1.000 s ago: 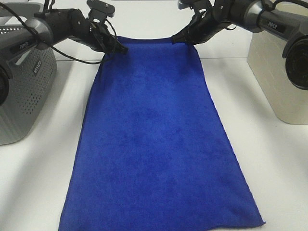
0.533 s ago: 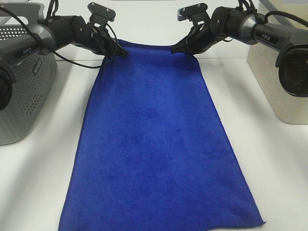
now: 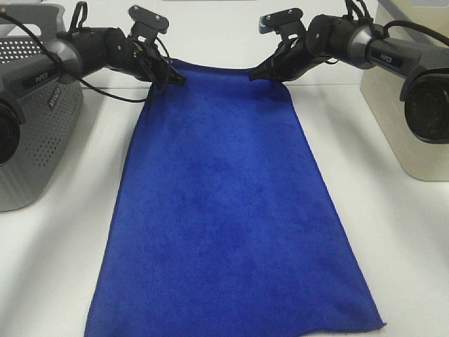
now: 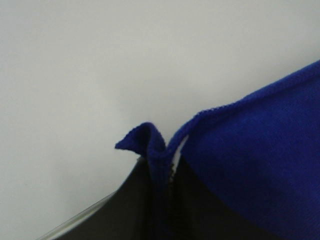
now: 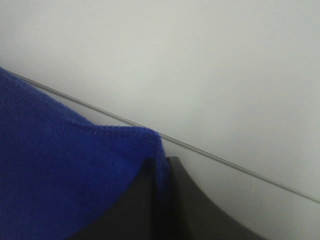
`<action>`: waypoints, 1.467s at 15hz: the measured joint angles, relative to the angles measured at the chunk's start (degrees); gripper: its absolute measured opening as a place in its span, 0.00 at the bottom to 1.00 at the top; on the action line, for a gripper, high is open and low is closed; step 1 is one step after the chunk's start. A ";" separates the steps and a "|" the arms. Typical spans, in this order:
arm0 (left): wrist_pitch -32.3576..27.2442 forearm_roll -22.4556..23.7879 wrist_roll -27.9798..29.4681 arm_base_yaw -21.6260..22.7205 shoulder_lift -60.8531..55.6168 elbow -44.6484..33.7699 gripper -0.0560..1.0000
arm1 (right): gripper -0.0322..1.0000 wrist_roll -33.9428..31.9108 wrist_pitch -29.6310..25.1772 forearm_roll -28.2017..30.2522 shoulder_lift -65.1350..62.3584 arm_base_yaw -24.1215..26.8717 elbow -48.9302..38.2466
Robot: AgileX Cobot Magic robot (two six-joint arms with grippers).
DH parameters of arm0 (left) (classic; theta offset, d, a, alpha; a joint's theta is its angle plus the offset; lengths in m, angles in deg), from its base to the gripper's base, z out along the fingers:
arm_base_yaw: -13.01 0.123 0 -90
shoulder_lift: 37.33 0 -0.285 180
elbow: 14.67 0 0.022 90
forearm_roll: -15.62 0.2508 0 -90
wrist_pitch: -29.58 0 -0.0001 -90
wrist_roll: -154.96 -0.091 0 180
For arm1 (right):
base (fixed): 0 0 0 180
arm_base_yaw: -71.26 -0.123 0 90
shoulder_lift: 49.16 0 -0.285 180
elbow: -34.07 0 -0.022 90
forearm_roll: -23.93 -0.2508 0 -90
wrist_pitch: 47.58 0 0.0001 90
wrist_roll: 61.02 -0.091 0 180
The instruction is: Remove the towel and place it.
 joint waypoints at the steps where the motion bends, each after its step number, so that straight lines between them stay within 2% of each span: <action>1: 0.46 0.00 0.00 0.00 0.00 0.00 0.27 | 0.19 0.00 0.00 -0.06 0.00 0.17 0.00; 4: 3.61 0.40 0.00 0.00 0.00 0.00 0.59 | 0.59 -0.11 -0.06 -1.03 0.00 1.20 0.00; 6: 5.04 0.52 0.06 0.00 0.00 0.00 0.66 | 0.72 -0.17 -0.57 -1.03 0.00 1.83 0.00; 8: 6.02 0.92 0.06 0.00 0.00 0.00 0.69 | 0.77 -0.17 -1.15 -1.03 0.00 2.12 0.00; 11: 6.02 2.35 0.06 0.00 0.00 0.00 0.70 | 0.77 -0.23 -2.86 -1.03 -0.06 2.12 0.00; 13: 3.27 2.41 0.06 0.00 -0.86 0.00 0.71 | 0.77 -0.23 -5.96 -1.03 -0.86 2.12 0.00; 14: -4.41 2.41 1.60 0.00 -3.44 0.00 0.71 | 0.77 -0.52 -13.46 -1.20 -4.07 2.12 0.00; 16: -12.26 2.41 4.58 0.00 -6.65 0.00 0.73 | 0.78 -2.46 -21.49 -1.89 -8.19 2.12 0.00; 19: -32.20 2.35 11.52 0.00 -14.21 0.00 0.77 | 0.77 -8.02 -39.13 -2.81 -17.13 2.12 0.00; 20: -38.62 2.35 13.87 0.00 -16.96 0.00 0.77 | 0.77 -9.85 -43.54 -2.92 -20.00 2.12 0.00; 21: -44.52 2.35 16.16 0.00 -19.25 0.00 0.77 | 0.77 -11.40 -45.26 -2.92 -22.98 2.12 0.00; 22: -47.90 2.41 17.36 0.00 -21.37 0.00 0.77 | 0.77 -12.43 -45.84 -2.92 -25.50 2.12 0.00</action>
